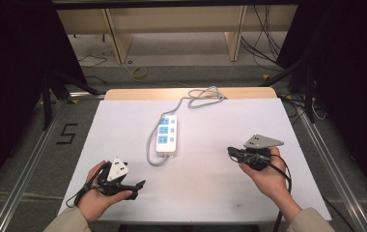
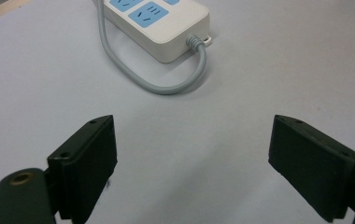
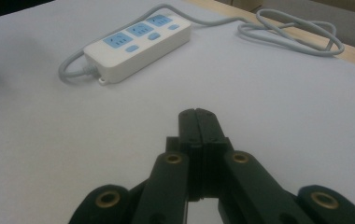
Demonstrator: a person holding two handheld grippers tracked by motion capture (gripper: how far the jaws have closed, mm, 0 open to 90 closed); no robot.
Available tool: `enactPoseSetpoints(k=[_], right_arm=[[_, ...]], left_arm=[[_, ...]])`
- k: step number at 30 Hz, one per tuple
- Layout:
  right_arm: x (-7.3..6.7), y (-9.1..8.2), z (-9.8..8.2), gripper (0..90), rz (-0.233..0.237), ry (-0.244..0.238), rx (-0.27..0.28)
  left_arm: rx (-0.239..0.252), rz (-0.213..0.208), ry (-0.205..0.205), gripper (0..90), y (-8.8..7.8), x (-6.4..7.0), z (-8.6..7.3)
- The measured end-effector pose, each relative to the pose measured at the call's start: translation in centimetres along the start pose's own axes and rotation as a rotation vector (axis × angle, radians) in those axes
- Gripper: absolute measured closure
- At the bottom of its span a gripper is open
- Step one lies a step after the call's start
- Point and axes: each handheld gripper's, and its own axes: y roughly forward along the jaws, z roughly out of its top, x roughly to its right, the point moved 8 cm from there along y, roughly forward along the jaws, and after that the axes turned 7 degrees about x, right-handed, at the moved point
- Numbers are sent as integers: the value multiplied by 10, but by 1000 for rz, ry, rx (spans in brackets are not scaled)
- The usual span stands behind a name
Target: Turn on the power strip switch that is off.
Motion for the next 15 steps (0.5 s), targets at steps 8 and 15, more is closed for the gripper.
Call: enactPoseSetpoints(k=[8, 15], right_arm=[[-3, 11, 7, 900, 10, -12, -4], [-5, 22, 12, 900, 19, -20, -8]], left_arm=[[-1, -2, 2, 151, 0, 0, 0], [5, -4, 1, 148, 0, 1, 1]])
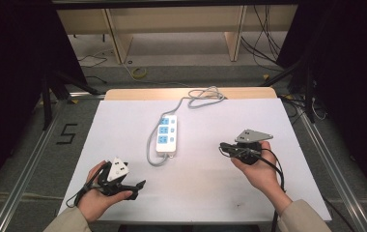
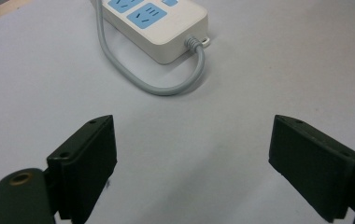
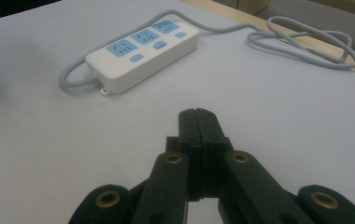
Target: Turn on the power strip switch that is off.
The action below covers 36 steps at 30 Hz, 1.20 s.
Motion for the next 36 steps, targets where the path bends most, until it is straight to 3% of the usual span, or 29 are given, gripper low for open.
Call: enactPoseSetpoints(k=[36], right_arm=[[-11, 42, 18, 900, 43, -24, -27]], left_arm=[[0, -4, -6, 149, 0, 0, -1]])
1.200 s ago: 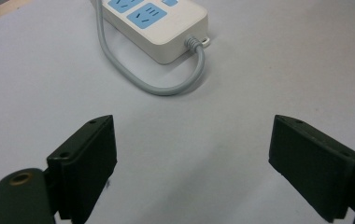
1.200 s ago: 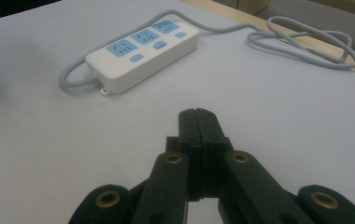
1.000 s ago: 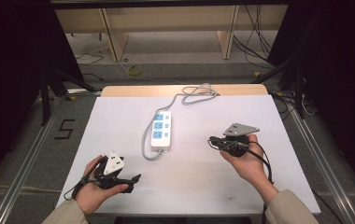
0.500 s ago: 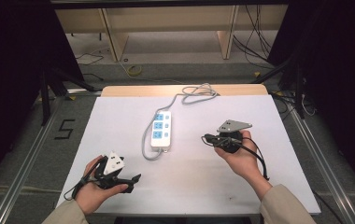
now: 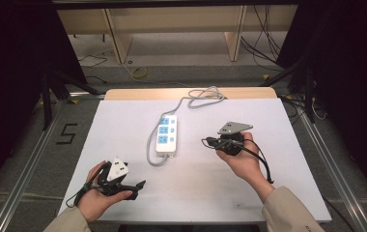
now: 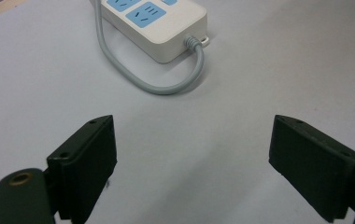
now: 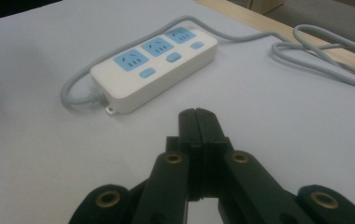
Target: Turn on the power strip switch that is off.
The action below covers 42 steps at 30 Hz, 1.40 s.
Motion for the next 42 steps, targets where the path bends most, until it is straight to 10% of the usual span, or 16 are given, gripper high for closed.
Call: enactPoseSetpoints(k=[42], right_arm=[[-7, 44, 17, 900, 18, -23, -18]], left_arm=[[0, -8, 2, 149, 1, 3, 0]])
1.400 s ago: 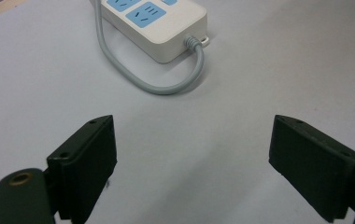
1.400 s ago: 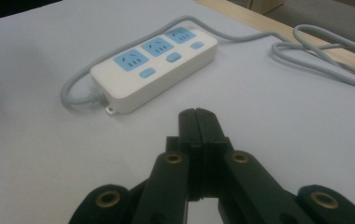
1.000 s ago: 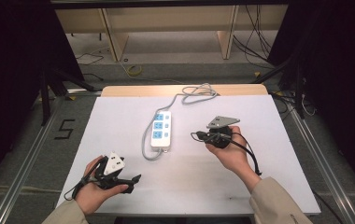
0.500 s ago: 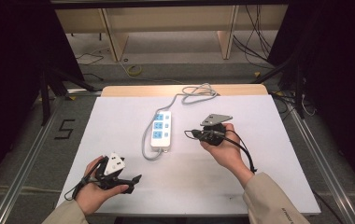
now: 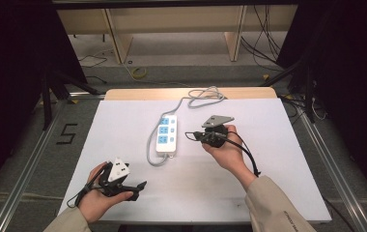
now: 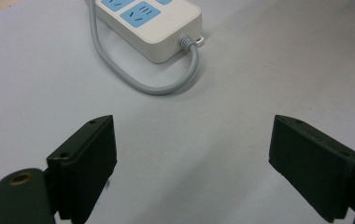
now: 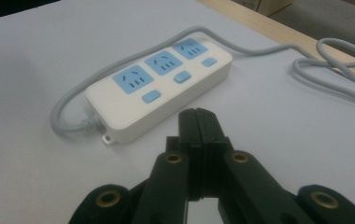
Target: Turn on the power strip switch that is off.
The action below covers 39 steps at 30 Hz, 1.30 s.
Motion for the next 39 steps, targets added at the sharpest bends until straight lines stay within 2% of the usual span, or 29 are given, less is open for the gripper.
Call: enactPoseSetpoints(k=[18, 39], right_arm=[[-1, 22, 9, 900, 2, -13, -4], [-1, 40, 13, 900, -5, -5, -20]], left_arm=[[0, -7, -2, 151, 0, 1, 0], [1, -12, 3, 155, 1, 4, 1]])
